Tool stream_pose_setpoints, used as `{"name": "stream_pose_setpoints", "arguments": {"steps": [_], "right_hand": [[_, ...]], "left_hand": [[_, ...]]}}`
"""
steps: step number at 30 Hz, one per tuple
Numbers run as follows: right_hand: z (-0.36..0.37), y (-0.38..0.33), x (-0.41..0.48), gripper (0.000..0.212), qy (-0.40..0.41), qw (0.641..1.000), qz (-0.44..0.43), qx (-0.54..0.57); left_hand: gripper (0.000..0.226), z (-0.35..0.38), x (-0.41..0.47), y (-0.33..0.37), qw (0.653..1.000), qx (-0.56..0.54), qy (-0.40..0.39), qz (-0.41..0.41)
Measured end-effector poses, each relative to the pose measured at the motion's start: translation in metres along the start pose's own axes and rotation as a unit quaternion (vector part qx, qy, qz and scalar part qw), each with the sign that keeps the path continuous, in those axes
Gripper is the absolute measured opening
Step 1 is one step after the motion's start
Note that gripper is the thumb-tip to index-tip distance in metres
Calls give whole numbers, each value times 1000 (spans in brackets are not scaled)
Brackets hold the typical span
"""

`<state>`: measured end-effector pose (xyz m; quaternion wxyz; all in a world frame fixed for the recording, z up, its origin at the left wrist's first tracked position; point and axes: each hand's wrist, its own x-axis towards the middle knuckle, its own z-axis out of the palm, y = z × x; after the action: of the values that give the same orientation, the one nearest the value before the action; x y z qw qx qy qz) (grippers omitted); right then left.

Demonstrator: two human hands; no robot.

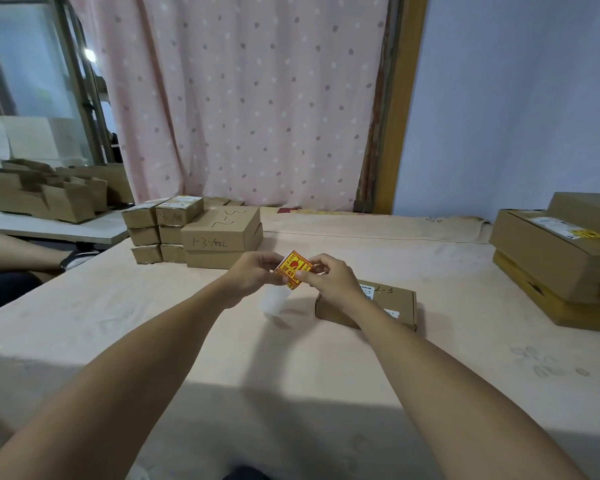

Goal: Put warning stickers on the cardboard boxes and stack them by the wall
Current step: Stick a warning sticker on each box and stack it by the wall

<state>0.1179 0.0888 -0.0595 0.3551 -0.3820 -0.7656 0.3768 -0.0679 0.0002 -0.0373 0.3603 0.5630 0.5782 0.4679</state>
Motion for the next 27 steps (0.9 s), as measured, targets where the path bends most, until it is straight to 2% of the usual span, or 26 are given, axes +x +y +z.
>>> {"name": "stream_pose_setpoints", "arguments": {"steps": [3,6,8,11,14,18,23,27], "right_hand": [[-5,5,0,41,-6,999,24,35],[-7,7,-2,48,37,998,6,-40],[-6,6,-3,40,65,989,-47,-121],[-6,-2,-2,20,60,981,-106,-152],[-6,-7,1,17,36,986,-94,-132],[-6,-10,1,23,37,988,-79,-128],[-3,-5,0,18,60,992,-62,-87],[-4,-1,2,16,55,991,-68,-104]], "left_hand": [[22,5,3,-1,1000,11,22,7],[14,12,6,0,998,21,52,17],[12,16,9,-2,997,24,74,17],[14,21,14,-4,994,28,103,25],[13,25,17,-5,988,59,131,54],[9,32,16,-4,972,154,155,87],[23,31,16,-7,953,241,130,130],[30,30,13,-6,941,280,132,138]]}}
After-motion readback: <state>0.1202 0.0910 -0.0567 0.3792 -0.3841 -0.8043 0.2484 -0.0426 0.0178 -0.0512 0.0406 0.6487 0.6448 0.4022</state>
